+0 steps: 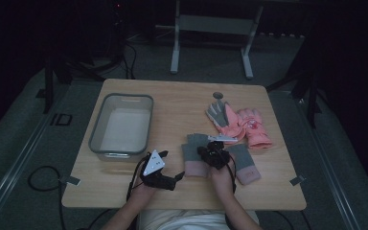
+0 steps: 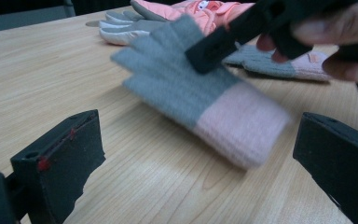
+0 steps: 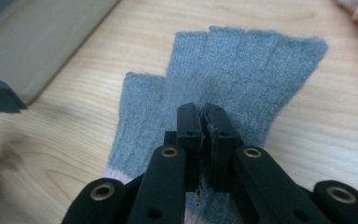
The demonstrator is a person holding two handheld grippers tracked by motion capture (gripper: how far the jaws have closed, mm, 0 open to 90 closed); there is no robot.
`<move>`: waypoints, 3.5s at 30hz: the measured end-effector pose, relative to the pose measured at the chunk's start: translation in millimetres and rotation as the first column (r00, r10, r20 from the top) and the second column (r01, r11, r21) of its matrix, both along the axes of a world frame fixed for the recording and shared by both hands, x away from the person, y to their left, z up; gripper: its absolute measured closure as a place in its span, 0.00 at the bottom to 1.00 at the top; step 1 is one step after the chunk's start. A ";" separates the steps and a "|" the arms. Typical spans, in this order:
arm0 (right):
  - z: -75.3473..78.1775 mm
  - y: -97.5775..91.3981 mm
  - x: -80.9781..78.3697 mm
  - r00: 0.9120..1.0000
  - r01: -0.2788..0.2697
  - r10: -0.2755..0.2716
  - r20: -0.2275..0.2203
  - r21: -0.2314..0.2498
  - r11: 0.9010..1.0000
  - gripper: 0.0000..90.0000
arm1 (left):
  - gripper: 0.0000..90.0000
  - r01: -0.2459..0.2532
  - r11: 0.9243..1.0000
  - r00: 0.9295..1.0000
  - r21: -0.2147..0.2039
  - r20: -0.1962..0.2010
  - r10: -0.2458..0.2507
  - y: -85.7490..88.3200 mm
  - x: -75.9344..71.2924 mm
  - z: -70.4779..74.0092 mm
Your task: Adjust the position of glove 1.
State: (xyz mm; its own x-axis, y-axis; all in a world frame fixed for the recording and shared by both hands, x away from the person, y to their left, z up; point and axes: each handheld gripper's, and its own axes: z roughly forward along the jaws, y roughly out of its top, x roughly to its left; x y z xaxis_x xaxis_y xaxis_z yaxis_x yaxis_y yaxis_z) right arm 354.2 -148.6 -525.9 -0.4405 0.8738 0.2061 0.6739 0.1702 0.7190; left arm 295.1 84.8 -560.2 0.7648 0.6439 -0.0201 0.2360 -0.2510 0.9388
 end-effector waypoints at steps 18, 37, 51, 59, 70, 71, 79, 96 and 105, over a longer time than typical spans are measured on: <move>-5.7 -1.8 6.6 0.999 -0.041 0.043 0.023 -0.053 0.998 0.68 | 0.01 0.004 1.000 1.000 0.000 -0.002 -0.004 0.1 0.3 0.0; 40.5 -99.7 24.2 0.978 -0.158 0.175 0.116 -0.136 0.978 0.67 | 0.01 0.001 1.000 1.000 0.003 -0.001 -0.001 -0.7 0.3 0.0; 14.5 -154.1 8.6 0.977 -0.199 0.212 0.031 -0.230 0.953 0.65 | 0.01 -0.004 1.000 1.000 0.003 -0.001 0.004 -0.9 0.2 0.0; -2.3 -153.8 6.4 0.965 -0.255 0.261 -0.005 -0.239 0.937 0.67 | 0.01 -0.004 1.000 1.000 0.006 -0.002 0.004 -0.9 0.4 0.1; -15.4 -143.5 3.9 0.963 -0.257 0.270 0.003 -0.294 0.921 0.85 | 0.01 -0.003 1.000 1.000 0.005 0.001 0.003 -1.2 0.0 0.0; -14.7 -142.1 2.9 0.966 -0.249 0.260 -0.002 -0.301 0.921 0.89 | 0.01 -0.004 1.000 1.000 0.006 0.002 0.004 -1.3 -0.1 0.0; 22.7 -131.8 -24.0 0.985 -0.132 0.150 0.082 -0.196 0.972 0.95 | 0.01 -0.012 1.000 1.000 0.007 0.006 0.012 -1.4 -0.5 0.0; 20.3 -116.9 -41.6 0.997 0.066 -0.061 0.042 -0.136 0.989 0.95 | 0.01 -0.011 1.000 1.000 0.011 0.011 0.010 -1.8 -0.9 0.0; -10.8 -118.8 -24.9 0.996 0.091 -0.093 -0.006 -0.170 0.981 0.94 | 0.01 -0.011 1.000 1.000 0.011 0.010 0.011 -1.9 -0.8 0.0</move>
State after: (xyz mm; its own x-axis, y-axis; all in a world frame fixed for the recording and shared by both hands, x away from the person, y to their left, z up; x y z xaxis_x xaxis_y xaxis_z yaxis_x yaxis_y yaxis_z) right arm 329.3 -267.4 -536.7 -0.3547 0.9332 0.0573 0.7023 0.2254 0.6753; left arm 294.3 82.9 -560.2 0.7575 0.6528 -0.0055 0.2296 -0.2586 0.9383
